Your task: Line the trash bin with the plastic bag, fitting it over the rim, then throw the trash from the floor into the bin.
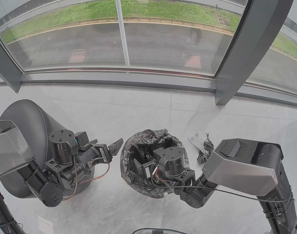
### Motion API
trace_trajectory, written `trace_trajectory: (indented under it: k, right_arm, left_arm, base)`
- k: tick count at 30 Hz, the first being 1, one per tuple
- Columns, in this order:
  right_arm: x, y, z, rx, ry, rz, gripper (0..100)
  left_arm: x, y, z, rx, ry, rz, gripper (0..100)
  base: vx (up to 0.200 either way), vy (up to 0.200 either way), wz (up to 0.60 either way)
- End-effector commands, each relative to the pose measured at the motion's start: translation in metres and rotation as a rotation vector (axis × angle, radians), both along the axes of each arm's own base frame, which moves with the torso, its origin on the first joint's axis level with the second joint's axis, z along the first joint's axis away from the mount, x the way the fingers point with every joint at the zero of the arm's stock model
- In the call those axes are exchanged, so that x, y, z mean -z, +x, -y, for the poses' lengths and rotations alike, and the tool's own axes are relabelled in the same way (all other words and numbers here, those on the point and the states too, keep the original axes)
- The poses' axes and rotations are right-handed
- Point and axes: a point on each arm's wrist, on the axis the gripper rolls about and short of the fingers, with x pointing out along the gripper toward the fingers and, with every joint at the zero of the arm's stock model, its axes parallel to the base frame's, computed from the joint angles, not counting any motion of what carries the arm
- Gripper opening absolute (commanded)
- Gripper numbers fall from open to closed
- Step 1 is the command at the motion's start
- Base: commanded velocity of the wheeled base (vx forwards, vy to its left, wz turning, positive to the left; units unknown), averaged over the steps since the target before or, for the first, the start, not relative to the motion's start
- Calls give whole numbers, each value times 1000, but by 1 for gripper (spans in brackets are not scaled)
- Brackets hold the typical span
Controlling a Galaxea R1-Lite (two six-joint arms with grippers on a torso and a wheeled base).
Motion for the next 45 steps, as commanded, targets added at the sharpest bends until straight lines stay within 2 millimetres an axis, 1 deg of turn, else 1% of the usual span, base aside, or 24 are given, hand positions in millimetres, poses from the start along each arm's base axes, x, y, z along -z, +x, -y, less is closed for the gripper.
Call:
trace_trajectory:
  k: [1,2,6,9,11,14,16,17,18,20,21,22,23,25,26,32,35,40,45]
  right_arm:
    - [0,-14,-6,-31,0,1,100]
    - [-3,-17,-6,-36,3,7,100]
    - [-25,-29,2,-43,23,24,100]
    - [-35,-30,7,-36,41,36,100]
    - [-36,-28,8,-29,55,39,100]
    - [-32,-24,6,-28,52,35,100]
    - [-23,-21,1,-33,42,27,100]
    - [-23,-21,1,-33,41,29,100]
    - [-17,-16,-3,-35,39,30,100]
    - [-15,-13,-6,-35,38,29,100]
    - [-9,-4,-13,-30,23,21,100]
    - [-8,2,-15,-22,18,19,100]
    - [-5,6,-16,-17,12,13,100]
    - [-5,7,-16,-16,12,13,100]
    - [-4,15,-20,-8,11,12,100]
    - [0,33,-16,24,0,3,100]
    - [-1,34,-15,28,3,7,100]
    - [-15,32,-14,29,24,26,100]
    - [-28,16,-14,13,27,18,100]
  left_arm:
    - [1,-2,0,-1,4,-7,100]
    - [3,-2,0,-1,7,-10,100]
    - [3,-2,0,5,5,-13,100]
    - [2,-2,0,6,3,-10,100]
    - [1,-3,-1,7,1,-10,100]
    - [2,-4,0,11,4,-12,100]
    - [3,-4,1,15,5,-15,100]
    - [3,-4,1,15,5,-15,100]
    - [3,-4,1,15,5,-15,100]
    - [4,-4,2,15,6,-16,100]
    - [4,-4,2,15,6,-16,100]
    - [4,-4,2,17,6,-16,100]
    - [4,-4,2,15,6,-16,100]
    - [4,-4,2,15,6,-16,100]
    - [3,-4,1,15,5,-15,100]
    - [5,-4,2,17,5,-19,100]
    - [5,-4,2,18,5,-19,100]
    - [7,-4,3,20,9,-26,100]
    - [8,-3,3,18,9,-28,100]
  base:
    - [0,0,0]
    - [0,0,0]
    - [0,0,0]
    - [0,0,0]
    - [0,0,0]
    - [0,0,0]
    - [0,0,0]
    - [0,0,0]
    - [0,0,0]
    - [0,0,0]
    - [0,0,0]
    - [0,0,0]
    - [0,0,0]
    - [0,0,0]
    - [0,0,0]
    - [0,0,0]
    - [0,0,0]
    - [0,0,0]
    - [0,0,0]
